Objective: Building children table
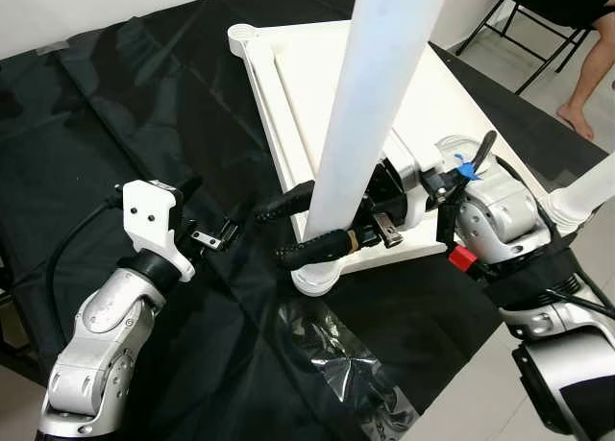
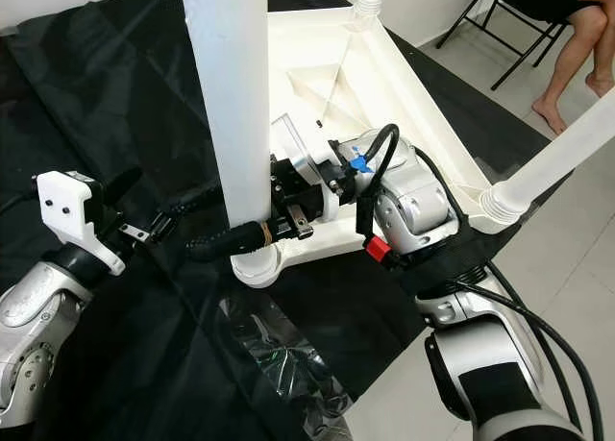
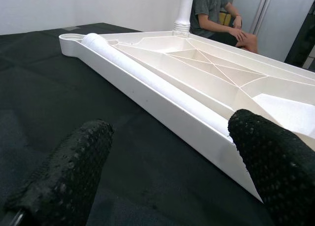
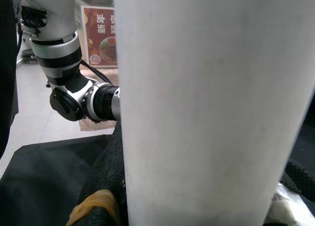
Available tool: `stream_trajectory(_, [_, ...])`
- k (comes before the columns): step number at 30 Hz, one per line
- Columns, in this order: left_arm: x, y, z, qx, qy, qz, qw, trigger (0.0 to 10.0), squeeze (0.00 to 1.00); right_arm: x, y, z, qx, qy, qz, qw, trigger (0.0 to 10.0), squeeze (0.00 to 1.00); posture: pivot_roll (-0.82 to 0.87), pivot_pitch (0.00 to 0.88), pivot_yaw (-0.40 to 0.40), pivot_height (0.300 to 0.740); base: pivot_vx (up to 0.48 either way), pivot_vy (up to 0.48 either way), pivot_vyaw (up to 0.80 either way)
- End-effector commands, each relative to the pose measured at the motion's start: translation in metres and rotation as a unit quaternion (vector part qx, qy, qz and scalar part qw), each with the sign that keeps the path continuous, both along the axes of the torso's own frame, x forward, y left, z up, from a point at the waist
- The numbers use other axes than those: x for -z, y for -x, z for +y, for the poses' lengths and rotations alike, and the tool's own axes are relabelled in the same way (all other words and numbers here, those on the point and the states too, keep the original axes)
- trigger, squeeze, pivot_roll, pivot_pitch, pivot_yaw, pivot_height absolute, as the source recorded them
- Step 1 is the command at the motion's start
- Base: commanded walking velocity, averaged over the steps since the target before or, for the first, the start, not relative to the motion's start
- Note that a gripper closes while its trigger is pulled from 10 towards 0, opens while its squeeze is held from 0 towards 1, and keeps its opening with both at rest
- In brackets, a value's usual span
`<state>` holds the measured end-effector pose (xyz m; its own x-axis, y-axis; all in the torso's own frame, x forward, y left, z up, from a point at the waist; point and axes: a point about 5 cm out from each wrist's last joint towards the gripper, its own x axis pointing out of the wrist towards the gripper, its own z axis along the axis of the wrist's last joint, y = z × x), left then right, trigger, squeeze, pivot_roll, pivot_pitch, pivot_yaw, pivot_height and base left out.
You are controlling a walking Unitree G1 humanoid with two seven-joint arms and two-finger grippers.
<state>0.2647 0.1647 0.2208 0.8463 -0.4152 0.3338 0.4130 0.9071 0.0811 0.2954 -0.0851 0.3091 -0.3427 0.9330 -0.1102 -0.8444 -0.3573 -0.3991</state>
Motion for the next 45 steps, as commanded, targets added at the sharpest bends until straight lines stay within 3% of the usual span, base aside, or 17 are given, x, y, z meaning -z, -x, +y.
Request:
stream_trajectory(1, [0.003, 0.003, -0.001, 0.006, -0.002, 0.004, 1.000, 10.0, 0.00, 0.005, -0.002, -0.005, 0.019, 0.009, 0.003, 1.000, 10.0, 0.00, 0.04, 0.287, -0.046, 0.740, 0.000, 0.000, 0.00])
stream_trajectory(29, [0.003, 0.001, -0.001, 0.016, -0.003, 0.004, 1.000, 10.0, 0.00, 0.011, 0.009, -0.008, 0.000, 0.017, 0.023, 1.000, 10.0, 0.00, 0.04, 0.281, -0.034, 0.740, 0.000, 0.000, 0.00])
stream_trajectory(45, [0.002, 0.000, -0.002, 0.021, -0.003, 0.004, 1.000, 10.0, 0.00, 0.006, 0.002, -0.019, 0.048, 0.007, 0.014, 0.999, 10.0, 0.00, 0.04, 0.279, -0.025, 0.740, 0.000, 0.000, 0.00])
